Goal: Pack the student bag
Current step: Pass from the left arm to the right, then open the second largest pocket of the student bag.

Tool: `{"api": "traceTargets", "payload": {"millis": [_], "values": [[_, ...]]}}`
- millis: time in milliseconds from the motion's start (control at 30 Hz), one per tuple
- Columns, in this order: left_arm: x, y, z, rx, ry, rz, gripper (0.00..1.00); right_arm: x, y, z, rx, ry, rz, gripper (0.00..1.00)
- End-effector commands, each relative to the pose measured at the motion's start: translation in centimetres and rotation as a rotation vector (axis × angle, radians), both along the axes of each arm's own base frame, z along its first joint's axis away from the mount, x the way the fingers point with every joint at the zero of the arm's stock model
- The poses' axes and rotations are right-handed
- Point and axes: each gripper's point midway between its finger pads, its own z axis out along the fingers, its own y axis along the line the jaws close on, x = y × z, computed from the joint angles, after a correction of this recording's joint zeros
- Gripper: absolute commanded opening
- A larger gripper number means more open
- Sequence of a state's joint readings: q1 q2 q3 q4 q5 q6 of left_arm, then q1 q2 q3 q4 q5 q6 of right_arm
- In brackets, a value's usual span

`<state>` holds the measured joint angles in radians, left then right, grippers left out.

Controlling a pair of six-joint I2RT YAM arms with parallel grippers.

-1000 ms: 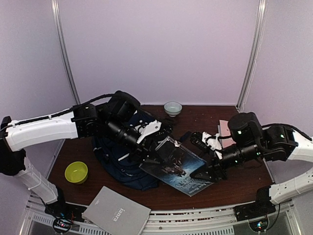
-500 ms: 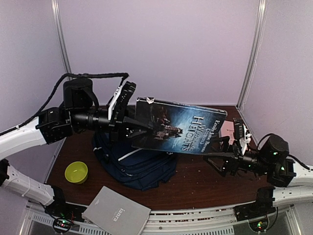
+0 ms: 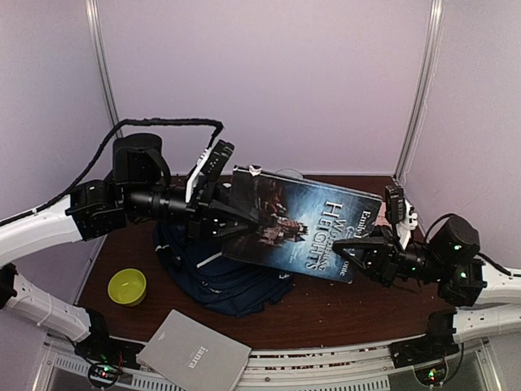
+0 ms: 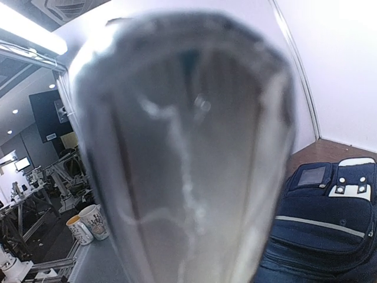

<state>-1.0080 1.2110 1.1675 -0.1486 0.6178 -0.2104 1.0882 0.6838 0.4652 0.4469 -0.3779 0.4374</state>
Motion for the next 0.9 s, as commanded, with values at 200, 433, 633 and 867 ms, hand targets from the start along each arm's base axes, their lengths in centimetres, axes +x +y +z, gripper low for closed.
{"api": "traceTargets", "payload": {"millis": [200, 433, 633, 867], "values": [[11.7, 4.4, -13.1, 0.773, -0.289, 0.521, 0.69, 8.6, -8.9, -4.2, -0.21, 0.403, -0.625, 0.0], [10.4, 5.5, -21.4, 1.082, -0.325, 0.391, 0.81, 9.9, -11.1, -9.2, -0.257, 0.537, -0.689, 0.0], [12.4, 7.6, -25.5, 1.296, -0.395, 0.45, 0.91, 10.2, -9.9, -10.5, -0.331, 0.551, -0.655, 0.0], [14.4, 9.0, -27.1, 1.427, -0.485, 0.533, 0.8, 10.1, -8.4, -10.0, -0.334, 0.541, -0.591, 0.0]]}}
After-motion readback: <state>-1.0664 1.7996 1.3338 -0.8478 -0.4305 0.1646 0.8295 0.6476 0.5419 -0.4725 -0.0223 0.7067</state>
